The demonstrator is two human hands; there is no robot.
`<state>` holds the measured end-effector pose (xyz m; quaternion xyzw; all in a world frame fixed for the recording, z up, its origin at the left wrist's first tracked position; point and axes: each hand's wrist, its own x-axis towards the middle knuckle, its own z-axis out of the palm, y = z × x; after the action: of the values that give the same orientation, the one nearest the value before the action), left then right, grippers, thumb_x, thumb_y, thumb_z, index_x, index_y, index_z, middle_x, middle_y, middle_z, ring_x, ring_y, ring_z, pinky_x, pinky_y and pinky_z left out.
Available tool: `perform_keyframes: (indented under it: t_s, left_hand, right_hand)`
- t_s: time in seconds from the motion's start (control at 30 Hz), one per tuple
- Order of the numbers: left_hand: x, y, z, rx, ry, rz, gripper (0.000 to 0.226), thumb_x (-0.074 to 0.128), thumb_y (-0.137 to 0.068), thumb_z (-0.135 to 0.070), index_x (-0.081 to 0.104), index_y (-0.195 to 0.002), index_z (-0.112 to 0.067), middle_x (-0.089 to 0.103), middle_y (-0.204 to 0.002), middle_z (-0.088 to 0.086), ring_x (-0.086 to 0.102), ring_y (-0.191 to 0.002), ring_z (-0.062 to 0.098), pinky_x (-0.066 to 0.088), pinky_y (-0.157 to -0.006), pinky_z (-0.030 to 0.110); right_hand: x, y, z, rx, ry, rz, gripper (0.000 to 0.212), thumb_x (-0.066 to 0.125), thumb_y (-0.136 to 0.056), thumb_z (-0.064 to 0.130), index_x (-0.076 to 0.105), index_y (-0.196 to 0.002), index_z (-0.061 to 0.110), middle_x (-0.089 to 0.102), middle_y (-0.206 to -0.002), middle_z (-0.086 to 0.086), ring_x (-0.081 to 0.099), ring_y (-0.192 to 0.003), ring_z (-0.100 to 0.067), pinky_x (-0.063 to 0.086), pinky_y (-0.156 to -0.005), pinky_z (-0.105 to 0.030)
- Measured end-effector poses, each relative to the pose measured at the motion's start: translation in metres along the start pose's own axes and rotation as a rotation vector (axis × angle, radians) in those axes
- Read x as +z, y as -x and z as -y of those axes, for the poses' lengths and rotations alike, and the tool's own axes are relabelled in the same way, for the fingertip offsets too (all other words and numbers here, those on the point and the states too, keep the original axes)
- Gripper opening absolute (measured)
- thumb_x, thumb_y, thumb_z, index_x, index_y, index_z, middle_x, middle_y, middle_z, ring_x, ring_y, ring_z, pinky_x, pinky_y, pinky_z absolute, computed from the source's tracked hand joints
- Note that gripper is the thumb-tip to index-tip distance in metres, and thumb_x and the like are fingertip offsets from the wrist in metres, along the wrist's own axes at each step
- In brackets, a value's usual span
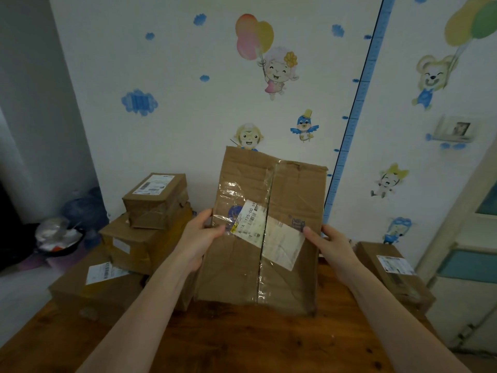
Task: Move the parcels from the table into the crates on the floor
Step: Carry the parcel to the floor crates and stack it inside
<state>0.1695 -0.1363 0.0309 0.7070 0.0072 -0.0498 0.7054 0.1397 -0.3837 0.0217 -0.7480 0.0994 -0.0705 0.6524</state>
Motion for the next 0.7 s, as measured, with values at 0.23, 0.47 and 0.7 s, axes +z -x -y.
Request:
perform_keyframes:
  t_s: [0.23, 0.47, 0.7]
  left_hand:
    - [-0.003, -0.001, 0.006, 0.035, -0.091, -0.026, 0.027, 0.063, -0.089, -0.015, 0.063, -0.113, -0.027, 0.066, -0.111, 0.001, 0.061, -0.106, 0.021, 0.048, -0.097, 0.046]
    - [-0.003, -0.006, 0.011, 0.016, -0.089, -0.075, 0.004, 0.058, -0.094, -0.025, 0.059, -0.09, -0.028, 0.064, -0.096, -0.002, 0.062, -0.09, 0.015, 0.052, -0.077, 0.03]
    - [0.002, -0.005, 0.025, -0.001, -0.127, -0.06, 0.035, 0.077, -0.078, -0.018, 0.047, -0.095, -0.022, 0.058, -0.091, -0.005, 0.06, -0.086, 0.014, 0.053, -0.075, 0.034]
  right_hand:
    - [0.003, -0.002, -0.003, 0.032, -0.019, -0.003, 0.023, 0.058, -0.092, 0.032, 0.06, -0.11, 0.018, 0.065, -0.104, 0.0, 0.059, -0.091, -0.011, 0.045, -0.064, -0.024]
    - [0.001, 0.0, -0.008, 0.165, -0.03, 0.019, 0.018, 0.061, -0.091, 0.032, 0.06, -0.102, 0.018, 0.065, -0.096, -0.003, 0.06, -0.086, -0.017, 0.044, -0.062, -0.029]
    - [0.014, 0.001, -0.021, 0.14, 0.01, 0.023, 0.034, 0.072, -0.082, 0.028, 0.058, -0.111, 0.015, 0.067, -0.102, -0.002, 0.063, -0.091, -0.018, 0.052, -0.072, -0.032]
